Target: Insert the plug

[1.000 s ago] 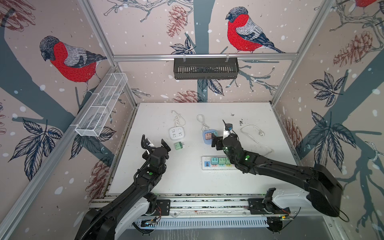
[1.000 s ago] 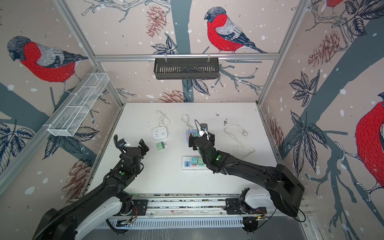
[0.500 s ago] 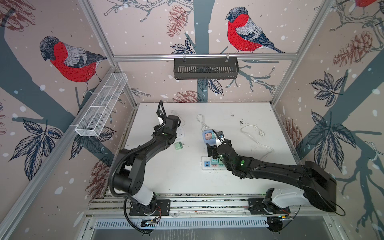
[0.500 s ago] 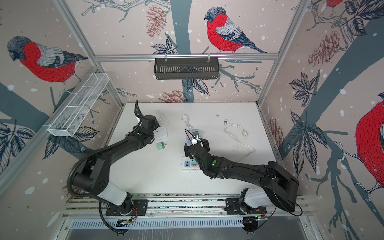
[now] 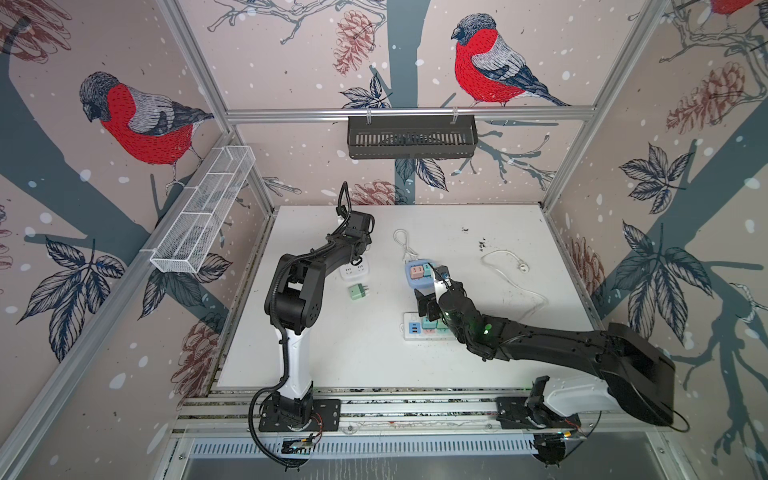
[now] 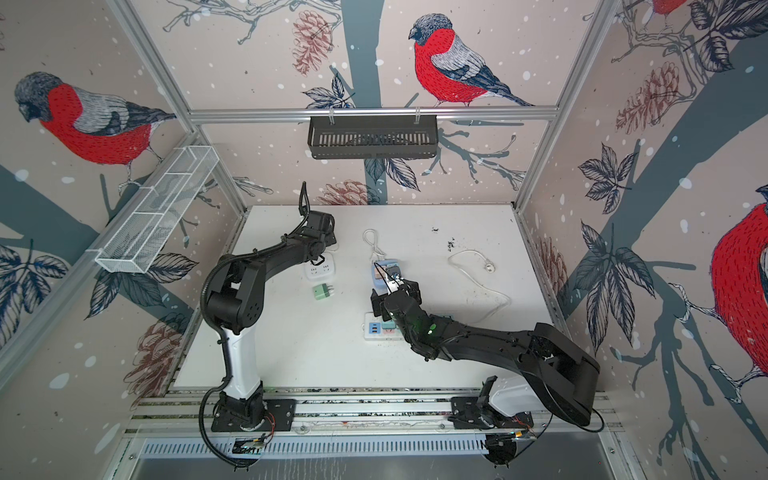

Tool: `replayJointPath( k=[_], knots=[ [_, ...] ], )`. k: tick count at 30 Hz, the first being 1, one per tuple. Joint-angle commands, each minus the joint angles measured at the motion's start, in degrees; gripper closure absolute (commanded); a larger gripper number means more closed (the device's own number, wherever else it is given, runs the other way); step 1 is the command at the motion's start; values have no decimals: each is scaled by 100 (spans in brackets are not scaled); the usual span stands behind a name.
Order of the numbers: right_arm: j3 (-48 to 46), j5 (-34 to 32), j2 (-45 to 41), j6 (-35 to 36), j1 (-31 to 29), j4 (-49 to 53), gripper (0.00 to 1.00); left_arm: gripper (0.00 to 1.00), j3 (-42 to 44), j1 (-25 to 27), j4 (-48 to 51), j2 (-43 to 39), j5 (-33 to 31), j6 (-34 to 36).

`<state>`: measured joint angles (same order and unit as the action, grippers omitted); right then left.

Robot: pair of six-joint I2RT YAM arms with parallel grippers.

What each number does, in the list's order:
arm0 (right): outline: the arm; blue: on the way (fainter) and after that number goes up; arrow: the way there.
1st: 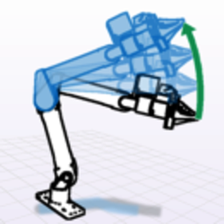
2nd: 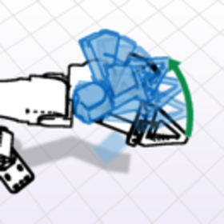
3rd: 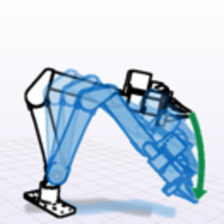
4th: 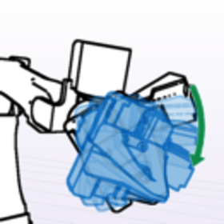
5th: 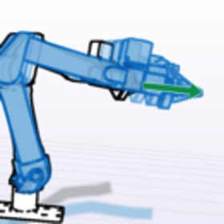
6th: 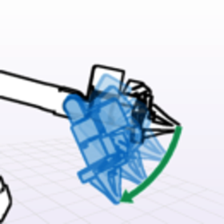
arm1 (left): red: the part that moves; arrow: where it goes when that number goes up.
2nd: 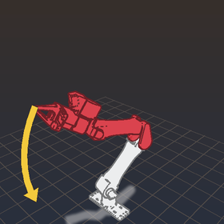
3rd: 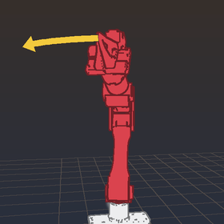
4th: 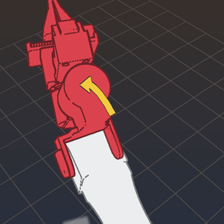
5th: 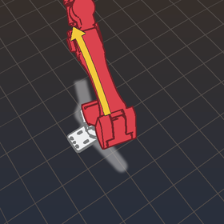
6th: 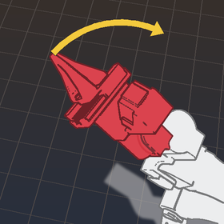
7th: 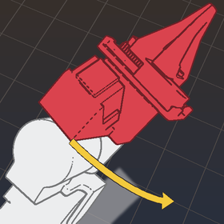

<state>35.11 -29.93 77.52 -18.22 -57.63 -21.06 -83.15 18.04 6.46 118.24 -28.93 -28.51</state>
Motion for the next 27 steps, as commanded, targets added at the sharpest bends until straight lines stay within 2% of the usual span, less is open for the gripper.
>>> replayJointPath(
  k=[1,12,17,23,27],
  knots=[
    [-34,110,26,24,9,-241,8,3,-200,-56,285,176,303,27],
    [-79,149,54,-65,15,-226,8,3,-545,-92,616,616,518,15],
    [-110,140,11,-86,14,-208,8,4,-485,-98,777,592,954,-93],
    [-158,168,-55,-134,14,-228,8,4,187,-98,610,226,1620,-278],
    [-181,220,-70,-163,14,-258,8,4,598,-99,514,39,1821,-382]
  ],
)
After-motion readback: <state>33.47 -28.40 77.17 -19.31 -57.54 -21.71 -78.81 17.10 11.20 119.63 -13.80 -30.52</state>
